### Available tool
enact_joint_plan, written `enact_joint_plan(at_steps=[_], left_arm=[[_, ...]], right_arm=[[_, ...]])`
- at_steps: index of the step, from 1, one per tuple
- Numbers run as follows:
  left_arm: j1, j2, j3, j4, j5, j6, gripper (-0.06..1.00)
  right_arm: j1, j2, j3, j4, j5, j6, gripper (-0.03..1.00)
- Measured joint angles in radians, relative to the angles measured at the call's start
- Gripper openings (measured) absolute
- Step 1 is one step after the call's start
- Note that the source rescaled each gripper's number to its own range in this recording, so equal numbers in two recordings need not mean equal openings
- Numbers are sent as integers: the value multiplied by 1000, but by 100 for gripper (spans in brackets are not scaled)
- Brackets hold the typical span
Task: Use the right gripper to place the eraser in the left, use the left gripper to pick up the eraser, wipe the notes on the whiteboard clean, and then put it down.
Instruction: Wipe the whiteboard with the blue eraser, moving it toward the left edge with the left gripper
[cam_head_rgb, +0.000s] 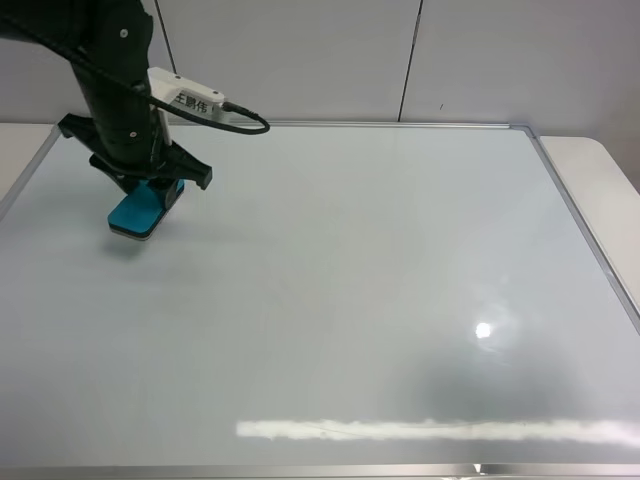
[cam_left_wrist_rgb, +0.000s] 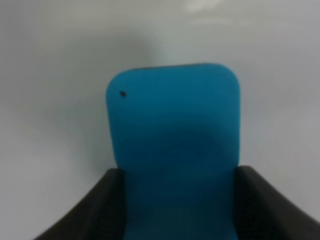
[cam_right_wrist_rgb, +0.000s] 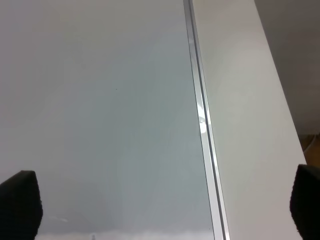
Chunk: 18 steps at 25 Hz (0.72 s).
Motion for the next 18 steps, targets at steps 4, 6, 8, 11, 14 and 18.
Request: enact_joint_plan(at_steps=[4, 6, 8, 11, 14, 18], left_arm=[[52, -116, 200, 1, -121, -85, 0], [99, -159, 290, 1, -181, -102, 0], [156, -193, 354, 3, -234, -104, 0], [229, -213, 416, 3, -291, -59, 0], [269, -215, 434, -23, -325, 25, 0], [277, -215, 437, -113, -365, 110, 0]], right_arm=[[0, 0, 0, 0, 0, 0, 100], [0, 0, 0, 0, 0, 0, 100], [0, 0, 0, 0, 0, 0, 100], [0, 0, 0, 0, 0, 0, 100], [0, 0, 0, 0, 0, 0, 100], [0, 0, 0, 0, 0, 0, 100]])
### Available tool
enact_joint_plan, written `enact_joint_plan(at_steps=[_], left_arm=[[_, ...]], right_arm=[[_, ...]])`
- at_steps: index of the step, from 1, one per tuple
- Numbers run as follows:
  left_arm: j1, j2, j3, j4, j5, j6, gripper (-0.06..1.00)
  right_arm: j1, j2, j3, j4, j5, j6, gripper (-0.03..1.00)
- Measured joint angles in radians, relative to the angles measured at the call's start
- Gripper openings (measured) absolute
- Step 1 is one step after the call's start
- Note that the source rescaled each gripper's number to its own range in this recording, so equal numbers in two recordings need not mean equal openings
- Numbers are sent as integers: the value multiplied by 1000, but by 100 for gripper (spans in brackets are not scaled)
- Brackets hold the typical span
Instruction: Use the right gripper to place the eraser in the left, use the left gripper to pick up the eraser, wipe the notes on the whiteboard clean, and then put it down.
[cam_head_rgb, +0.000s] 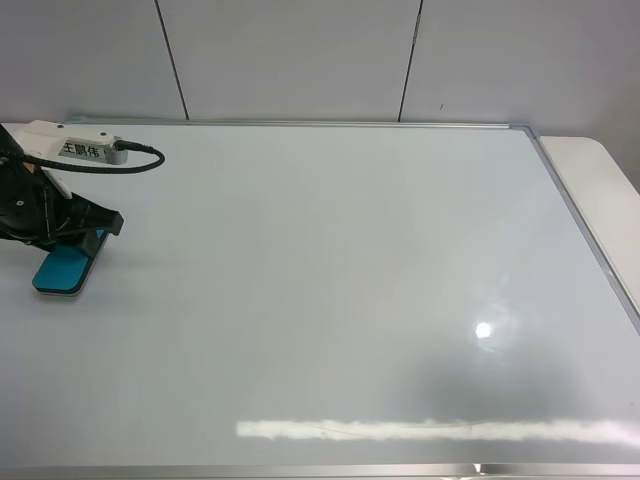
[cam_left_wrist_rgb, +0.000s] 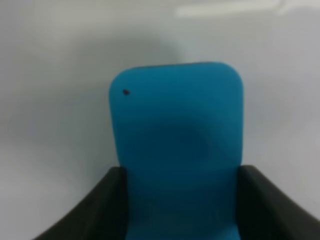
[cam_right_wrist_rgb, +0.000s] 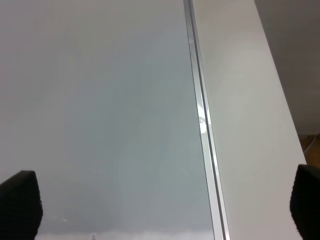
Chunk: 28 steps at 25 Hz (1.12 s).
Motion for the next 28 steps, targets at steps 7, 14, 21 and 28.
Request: enact_joint_plan(at_steps=[7, 14, 21, 28], left_arm=[[0, 0, 79, -47, -94, 33, 0], [0, 0, 100, -47, -110, 33, 0], [0, 0, 100, -47, -110, 30, 93], [0, -2, 100, -47, -107, 30, 99]], right_arm=[[0, 0, 0, 0, 0, 0, 100], [0, 0, 0, 0, 0, 0, 100], [0, 0, 0, 0, 0, 0, 100], [0, 0, 0, 0, 0, 0, 100]])
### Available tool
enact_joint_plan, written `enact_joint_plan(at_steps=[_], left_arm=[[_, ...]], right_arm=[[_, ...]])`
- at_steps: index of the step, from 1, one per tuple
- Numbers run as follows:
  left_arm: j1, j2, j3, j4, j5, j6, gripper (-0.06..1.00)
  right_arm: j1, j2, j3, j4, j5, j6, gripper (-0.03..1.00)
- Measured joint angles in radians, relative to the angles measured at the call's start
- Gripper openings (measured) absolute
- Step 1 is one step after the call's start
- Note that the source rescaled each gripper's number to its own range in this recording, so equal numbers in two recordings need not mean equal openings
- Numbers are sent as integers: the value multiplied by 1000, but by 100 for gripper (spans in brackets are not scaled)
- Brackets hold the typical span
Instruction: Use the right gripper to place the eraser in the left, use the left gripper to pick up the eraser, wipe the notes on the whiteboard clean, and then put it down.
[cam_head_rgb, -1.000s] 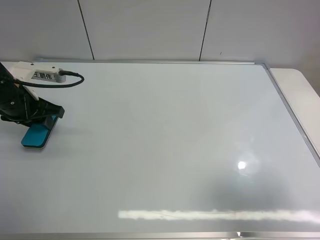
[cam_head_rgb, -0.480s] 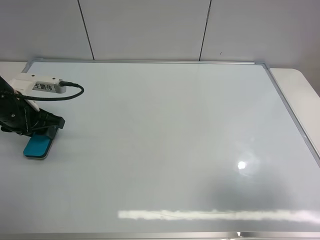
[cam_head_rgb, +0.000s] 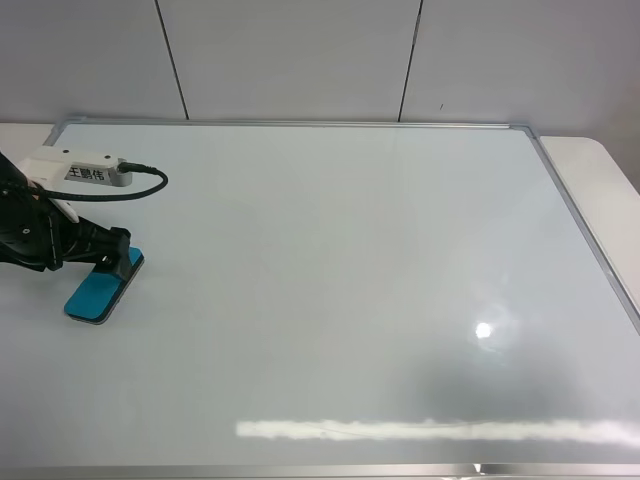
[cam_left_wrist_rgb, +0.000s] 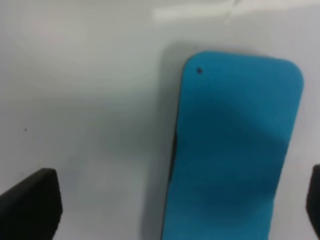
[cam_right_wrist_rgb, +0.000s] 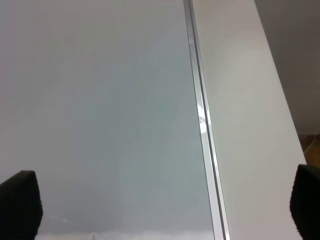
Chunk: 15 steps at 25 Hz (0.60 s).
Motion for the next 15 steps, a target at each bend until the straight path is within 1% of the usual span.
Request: enact_joint_plan(at_steps=[2, 5, 8, 11, 15], left_arm=[[0, -23, 0, 0, 19, 0, 99], [0, -110, 0, 2, 79, 0, 99], [0, -252, -28, 15, 142, 0, 99], [0, -417, -71, 38, 180, 0, 99], [0, -640, -109, 87, 190, 0, 99]], right_arm=[[0, 0, 0, 0, 0, 0, 100], [0, 0, 0, 0, 0, 0, 100], [0, 0, 0, 0, 0, 0, 100], [0, 0, 0, 0, 0, 0, 100], [0, 0, 0, 0, 0, 0, 100]])
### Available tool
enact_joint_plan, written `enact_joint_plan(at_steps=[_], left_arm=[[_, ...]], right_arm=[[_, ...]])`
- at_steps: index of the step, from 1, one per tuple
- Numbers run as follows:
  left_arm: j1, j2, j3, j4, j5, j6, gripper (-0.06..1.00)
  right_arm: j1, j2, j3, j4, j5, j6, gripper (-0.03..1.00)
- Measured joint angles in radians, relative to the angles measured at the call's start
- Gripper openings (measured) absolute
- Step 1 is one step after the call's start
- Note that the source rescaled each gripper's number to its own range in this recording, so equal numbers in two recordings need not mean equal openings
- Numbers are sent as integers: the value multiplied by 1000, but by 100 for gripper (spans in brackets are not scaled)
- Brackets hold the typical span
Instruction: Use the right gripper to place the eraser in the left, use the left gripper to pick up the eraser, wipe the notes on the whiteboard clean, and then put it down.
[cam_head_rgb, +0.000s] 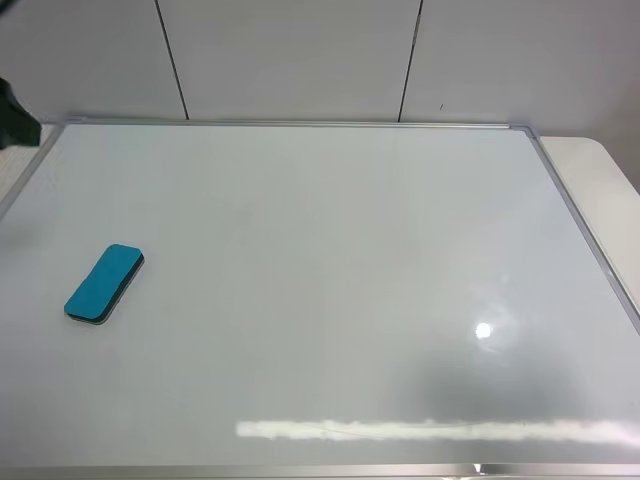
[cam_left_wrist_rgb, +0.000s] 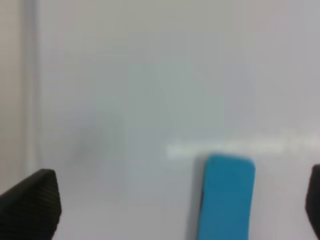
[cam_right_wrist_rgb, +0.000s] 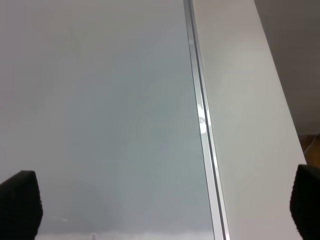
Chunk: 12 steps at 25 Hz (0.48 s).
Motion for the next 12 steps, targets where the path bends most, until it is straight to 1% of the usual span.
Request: enact_joint_plan(at_steps=[2, 5, 10, 12], left_arm=[[0, -106, -4, 30, 7, 0, 99], [0, -280, -5, 37, 45, 0, 99], [0, -552, -4, 8, 189, 0, 100], [0, -654, -1, -15, 252, 0, 100]], right_arm=[[0, 0, 0, 0, 0, 0, 100], [0, 0, 0, 0, 0, 0, 100], [0, 0, 0, 0, 0, 0, 100], [0, 0, 0, 0, 0, 0, 100]])
